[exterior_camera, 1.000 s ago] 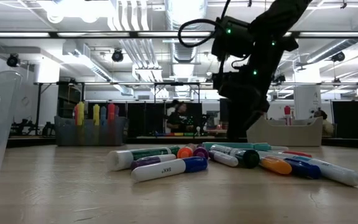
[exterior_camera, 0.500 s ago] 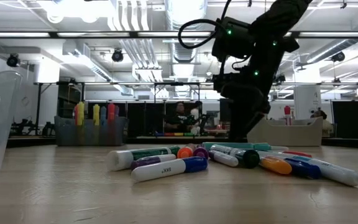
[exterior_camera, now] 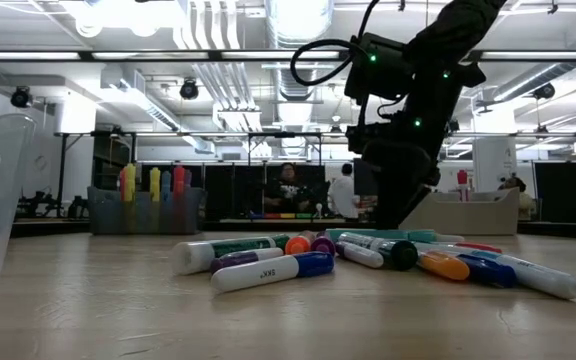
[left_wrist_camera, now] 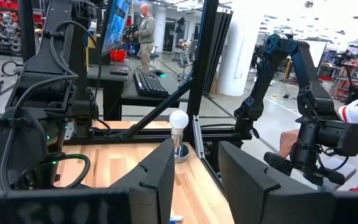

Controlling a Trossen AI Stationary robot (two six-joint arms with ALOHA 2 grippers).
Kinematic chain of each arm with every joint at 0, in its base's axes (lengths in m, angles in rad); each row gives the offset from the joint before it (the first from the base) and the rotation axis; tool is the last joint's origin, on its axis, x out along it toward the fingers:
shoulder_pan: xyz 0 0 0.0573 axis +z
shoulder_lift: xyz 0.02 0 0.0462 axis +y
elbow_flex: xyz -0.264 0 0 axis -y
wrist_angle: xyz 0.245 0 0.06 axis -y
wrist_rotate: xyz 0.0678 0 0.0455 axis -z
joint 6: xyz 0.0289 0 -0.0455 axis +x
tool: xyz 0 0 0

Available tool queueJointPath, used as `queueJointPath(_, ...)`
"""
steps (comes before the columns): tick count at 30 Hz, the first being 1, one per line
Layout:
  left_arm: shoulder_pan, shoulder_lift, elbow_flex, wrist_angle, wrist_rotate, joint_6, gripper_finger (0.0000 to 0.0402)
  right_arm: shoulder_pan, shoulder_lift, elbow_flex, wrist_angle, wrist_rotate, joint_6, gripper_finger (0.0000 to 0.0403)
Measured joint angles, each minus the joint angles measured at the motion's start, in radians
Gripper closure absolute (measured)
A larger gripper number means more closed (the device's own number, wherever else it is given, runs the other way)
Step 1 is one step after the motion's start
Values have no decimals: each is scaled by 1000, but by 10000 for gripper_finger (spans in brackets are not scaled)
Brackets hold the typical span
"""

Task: Pick & Place Markers
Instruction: Put the yellow highlighter pen into the black bin

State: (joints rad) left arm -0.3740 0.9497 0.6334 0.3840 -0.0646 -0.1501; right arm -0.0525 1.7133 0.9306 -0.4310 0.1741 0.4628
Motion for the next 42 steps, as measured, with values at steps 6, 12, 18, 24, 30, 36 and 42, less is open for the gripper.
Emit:
queueJointPath(6, 0, 0, 0, -3, 0, -2, 282, 0, 0, -2, 1, -39, -23, 177)
queueJointPath(12, 0, 0, 0, -3, 0, -9, 282, 0, 0, -2, 1, -56, -68, 177)
queueJointPath(18, 0, 0, 0, -4, 0, -20, 282, 0, 0, -2, 1, -55, -71, 177)
queueJointPath(24, 0, 0, 0, -5, 0, -28, 282, 0, 0, -2, 1, -53, -71, 180)
queueJointPath(30, 0, 7, 0, -3, 0, -41, 282, -1, 0, -3, 1, -43, -71, 204)
queueJointPath(36, 0, 28, 0, -4, 0, -51, 282, -3, 0, -3, 1, -45, -74, 218)
queueJointPath(42, 0, 31, 0, -2, 0, -60, 282, 0, 0, -4, 1, -53, -71, 220)
